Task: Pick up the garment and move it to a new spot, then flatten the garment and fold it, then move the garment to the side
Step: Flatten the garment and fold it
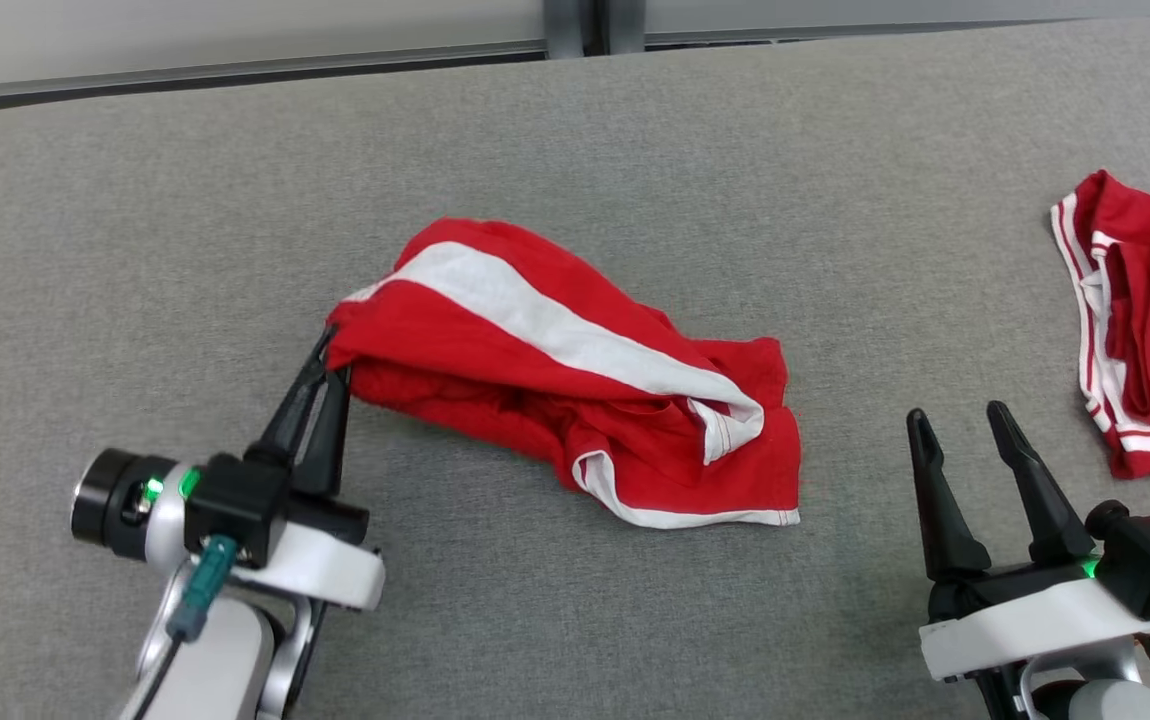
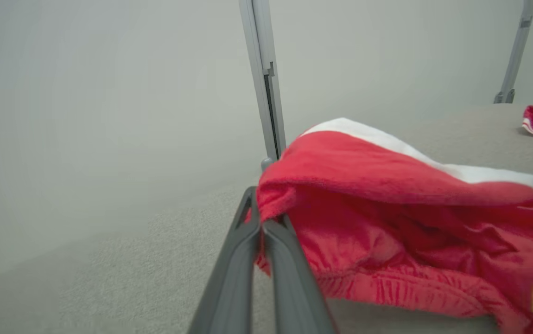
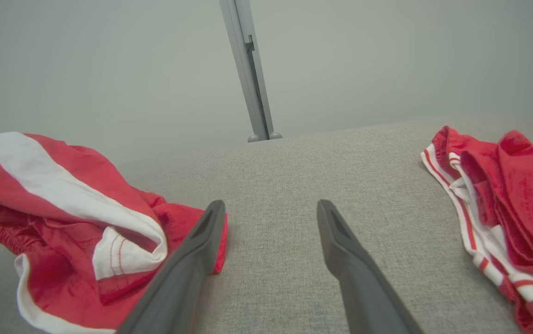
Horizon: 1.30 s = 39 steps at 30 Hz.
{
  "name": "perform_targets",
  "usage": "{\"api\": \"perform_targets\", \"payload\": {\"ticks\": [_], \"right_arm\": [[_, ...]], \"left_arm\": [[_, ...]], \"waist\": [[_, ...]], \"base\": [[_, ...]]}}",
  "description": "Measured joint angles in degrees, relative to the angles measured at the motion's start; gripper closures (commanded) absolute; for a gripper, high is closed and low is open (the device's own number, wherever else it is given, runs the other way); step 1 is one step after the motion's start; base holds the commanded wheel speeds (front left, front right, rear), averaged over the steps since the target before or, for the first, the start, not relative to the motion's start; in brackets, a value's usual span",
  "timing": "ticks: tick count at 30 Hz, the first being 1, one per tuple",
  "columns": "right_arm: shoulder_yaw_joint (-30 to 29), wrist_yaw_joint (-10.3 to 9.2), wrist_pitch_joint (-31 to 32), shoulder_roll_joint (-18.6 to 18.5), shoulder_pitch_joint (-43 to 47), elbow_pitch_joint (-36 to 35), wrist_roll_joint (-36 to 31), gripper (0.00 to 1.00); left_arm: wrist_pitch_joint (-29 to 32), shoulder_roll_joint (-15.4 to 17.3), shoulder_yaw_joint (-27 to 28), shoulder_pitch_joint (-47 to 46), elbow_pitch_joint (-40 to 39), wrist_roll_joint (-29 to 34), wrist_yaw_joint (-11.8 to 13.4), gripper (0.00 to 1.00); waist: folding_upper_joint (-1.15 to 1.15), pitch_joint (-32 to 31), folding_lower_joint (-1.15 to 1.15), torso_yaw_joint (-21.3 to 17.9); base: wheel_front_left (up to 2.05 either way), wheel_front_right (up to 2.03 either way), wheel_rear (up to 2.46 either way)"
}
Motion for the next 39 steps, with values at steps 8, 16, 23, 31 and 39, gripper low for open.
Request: {"api": "perform_targets", "payload": {"ticks": [8,16,23,31,39], "right_arm": [[-1.36,0.00,1.46,0.09,0.20,-1.72,-0.41,0.00],[-1.64,0.00,2.48,0.02,0.05,-2.36,-0.23,0.00],[-2.44,0.00,2.53,0.04,0.35,-2.52,-0.07,0.00],[-3.36,0.00,2.96,0.09,1.96,-2.63,0.01,0.00],[-3.79,0.00,3.69,0.00,3.78,-3.28,0.36,0.00]], "left_arm": [[0.31,-0.31,-6.23,9.99,-1.65,3.68,1.01,1.00],[0.46,-3.76,-12.15,9.75,9.47,4.48,-2.42,1.00],[0.08,-6.13,-9.02,8.69,10.94,0.41,-2.63,0.00],[-0.01,-4.81,-2.13,11.21,5.52,-2.38,-1.03,0.00],[0.00,-3.77,4.64,14.64,1.24,-5.22,-1.15,0.00]], "waist": [[0.00,-0.44,0.00,3.48],[0.00,0.21,0.00,4.29],[0.00,-0.68,0.00,4.63],[0.00,-3.80,0.00,5.58],[0.00,-7.61,0.00,6.21]], "base": [[0.00,0.00,0.00],[0.00,0.00,0.00],[0.00,0.00,0.00],[0.00,0.00,0.00],[0.00,0.00,0.00]]}}
